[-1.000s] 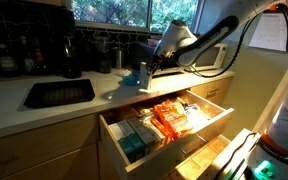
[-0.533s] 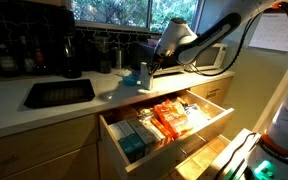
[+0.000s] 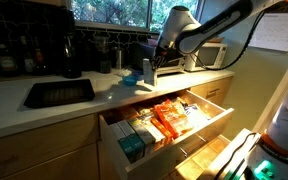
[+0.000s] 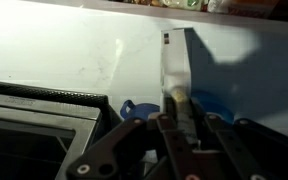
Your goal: Put the book inside the drawer
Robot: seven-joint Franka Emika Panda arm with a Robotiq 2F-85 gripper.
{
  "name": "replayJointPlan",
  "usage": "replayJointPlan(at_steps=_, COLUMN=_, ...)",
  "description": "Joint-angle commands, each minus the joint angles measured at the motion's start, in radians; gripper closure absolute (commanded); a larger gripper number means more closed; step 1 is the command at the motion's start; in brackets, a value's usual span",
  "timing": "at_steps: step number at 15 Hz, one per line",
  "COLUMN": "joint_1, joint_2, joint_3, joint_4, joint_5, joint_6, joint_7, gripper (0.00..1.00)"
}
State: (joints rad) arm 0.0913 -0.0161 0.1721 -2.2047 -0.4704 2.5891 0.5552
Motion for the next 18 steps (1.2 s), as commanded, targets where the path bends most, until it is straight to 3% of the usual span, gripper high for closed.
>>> replayJointPlan(at_steps=1, joint_1=0.009, joint_2=-0.009, joint_3=-0.016, joint_4=-0.001, joint_5=0.045, joint_6=0.024, joint_7=-0.042, gripper=0.89)
replayJointPlan(at_steps=4, joint_1=0.004, joint_2=0.031, joint_3=-0.025, joint_4=0.0, joint_5=0.029, joint_6=0.091, joint_7=-0.018, gripper=0.91)
replayJointPlan(at_steps=6, joint_1=0.004, joint_2=0.063, joint_3=-0.039, joint_4=-0.009, joint_5=0.025, joint_6=0.168, joint_7=-0.01, gripper=0.74)
replayJointPlan(at_steps=7, joint_1=-0.01, joint_2=0.08, joint_3=-0.031, joint_4=-0.013, joint_5=0.013, joint_6=0.201, joint_7=0.004, gripper=0.71)
replayJointPlan(at_steps=8, joint_1=-0.013, joint_2=0.097, joint_3=-0.034, joint_4=-0.017, joint_5=0.022, joint_6=0.234, joint_7=-0.003, gripper=0.52)
replayJointPlan(at_steps=11, joint_1=-0.021, joint_2=0.128, joint_3=-0.039, joint_4=-0.027, joint_5=0.015, joint_6=0.293, joint_7=-0.009, gripper=0.39)
replayJointPlan(at_steps=15, joint_1=-0.023, joint_2=0.156, joint_3=-0.043, joint_4=-0.035, joint_5=0.018, joint_6=0.316, joint_7=-0.013, gripper=0.08)
replayJointPlan(at_steps=18, joint_1=-0.022, joint_2=0.158, joint_3=-0.04, joint_4=-0.04, joint_5=0.026, joint_6=0.298, joint_7=-0.017, gripper=0.0)
